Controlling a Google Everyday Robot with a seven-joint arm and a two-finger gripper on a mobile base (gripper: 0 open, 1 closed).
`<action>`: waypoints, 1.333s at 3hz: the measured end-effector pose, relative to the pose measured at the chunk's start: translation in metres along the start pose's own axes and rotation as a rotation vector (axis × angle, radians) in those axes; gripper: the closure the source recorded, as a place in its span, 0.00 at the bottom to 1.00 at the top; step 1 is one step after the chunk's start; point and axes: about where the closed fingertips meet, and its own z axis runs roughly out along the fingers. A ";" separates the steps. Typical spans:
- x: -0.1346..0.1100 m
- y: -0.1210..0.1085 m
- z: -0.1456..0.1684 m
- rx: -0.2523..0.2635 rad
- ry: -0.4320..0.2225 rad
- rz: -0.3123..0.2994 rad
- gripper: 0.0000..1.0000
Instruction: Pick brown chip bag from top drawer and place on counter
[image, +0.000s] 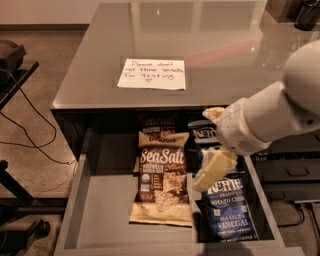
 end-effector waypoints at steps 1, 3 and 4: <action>-0.002 0.006 0.052 -0.054 -0.039 0.030 0.00; 0.002 0.016 0.109 -0.133 -0.059 0.088 0.00; 0.014 0.015 0.121 -0.118 -0.048 0.020 0.00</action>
Offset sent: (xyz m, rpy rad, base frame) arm 0.0125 0.0899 -0.1486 0.1487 0.2513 0.0005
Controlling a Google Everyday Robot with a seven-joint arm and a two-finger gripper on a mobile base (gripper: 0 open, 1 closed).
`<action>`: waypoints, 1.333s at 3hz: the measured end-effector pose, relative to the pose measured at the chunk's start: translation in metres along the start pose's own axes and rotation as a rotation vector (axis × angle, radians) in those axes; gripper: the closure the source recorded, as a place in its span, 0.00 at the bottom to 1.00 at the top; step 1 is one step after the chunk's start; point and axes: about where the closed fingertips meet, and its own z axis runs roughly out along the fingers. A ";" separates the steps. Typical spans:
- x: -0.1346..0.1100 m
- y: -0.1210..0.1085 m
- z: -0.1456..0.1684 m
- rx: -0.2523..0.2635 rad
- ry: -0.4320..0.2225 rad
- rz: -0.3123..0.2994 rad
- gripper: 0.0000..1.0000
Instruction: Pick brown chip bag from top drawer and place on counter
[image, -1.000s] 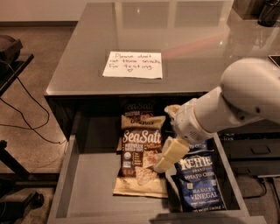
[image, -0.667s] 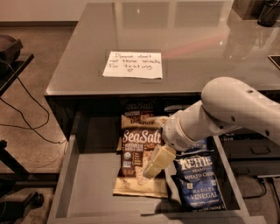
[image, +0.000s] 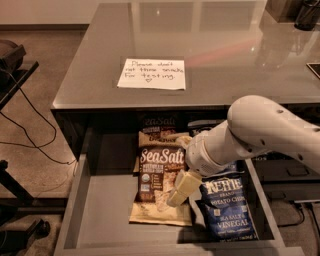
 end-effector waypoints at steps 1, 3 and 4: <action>0.015 -0.013 0.022 0.016 0.013 -0.126 0.00; 0.028 -0.050 0.066 -0.011 0.016 -0.338 0.00; 0.035 -0.068 0.084 -0.027 0.017 -0.378 0.00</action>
Offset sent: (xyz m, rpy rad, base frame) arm 0.0583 0.0046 -0.0769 -0.0662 -0.2300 0.3204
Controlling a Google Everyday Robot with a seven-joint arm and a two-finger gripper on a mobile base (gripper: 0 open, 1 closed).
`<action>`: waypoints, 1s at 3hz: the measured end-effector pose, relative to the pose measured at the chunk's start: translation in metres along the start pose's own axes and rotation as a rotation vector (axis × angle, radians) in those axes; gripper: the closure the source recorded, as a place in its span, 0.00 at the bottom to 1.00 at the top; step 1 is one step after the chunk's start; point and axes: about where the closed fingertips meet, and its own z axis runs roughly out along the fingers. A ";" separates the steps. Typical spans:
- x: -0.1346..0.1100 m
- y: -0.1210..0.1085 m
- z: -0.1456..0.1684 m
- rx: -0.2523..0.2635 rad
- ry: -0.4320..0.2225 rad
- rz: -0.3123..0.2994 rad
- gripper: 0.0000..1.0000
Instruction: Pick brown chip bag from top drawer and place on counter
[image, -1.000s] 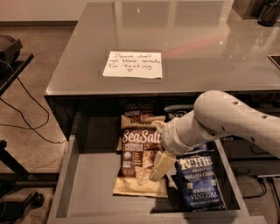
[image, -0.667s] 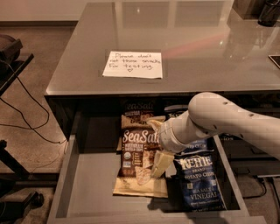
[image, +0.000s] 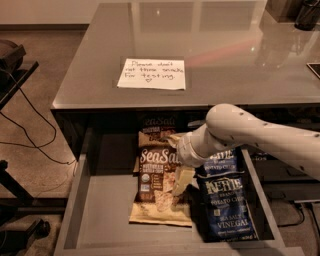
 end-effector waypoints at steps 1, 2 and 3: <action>0.013 -0.004 0.014 -0.017 0.004 0.002 0.19; 0.013 -0.002 0.015 -0.016 0.006 0.017 0.43; 0.008 0.001 0.009 -0.004 -0.006 0.046 0.66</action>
Offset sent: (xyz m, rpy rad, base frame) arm 0.0040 -0.0045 -0.0257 -0.0102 0.0333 -0.0387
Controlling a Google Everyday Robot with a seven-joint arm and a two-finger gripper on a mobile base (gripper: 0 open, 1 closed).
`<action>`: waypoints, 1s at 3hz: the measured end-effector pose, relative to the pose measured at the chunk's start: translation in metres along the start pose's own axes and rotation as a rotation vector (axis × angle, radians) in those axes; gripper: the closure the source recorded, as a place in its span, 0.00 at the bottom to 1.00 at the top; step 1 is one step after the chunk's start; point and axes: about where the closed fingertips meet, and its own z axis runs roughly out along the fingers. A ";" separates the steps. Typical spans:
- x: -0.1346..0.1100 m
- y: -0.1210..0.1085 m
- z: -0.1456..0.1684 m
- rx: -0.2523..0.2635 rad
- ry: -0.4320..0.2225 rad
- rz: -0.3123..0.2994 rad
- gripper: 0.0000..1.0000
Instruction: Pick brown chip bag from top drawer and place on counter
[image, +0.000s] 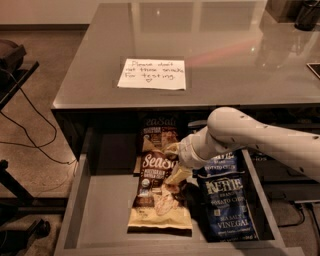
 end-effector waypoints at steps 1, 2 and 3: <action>-0.003 -0.001 -0.005 0.000 0.000 0.000 0.89; -0.020 0.011 -0.023 -0.004 -0.061 0.053 1.00; -0.045 0.018 -0.045 -0.016 -0.099 0.120 1.00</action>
Offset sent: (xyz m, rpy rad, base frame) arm -0.0403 0.0016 0.0656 0.1895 0.1127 -0.1089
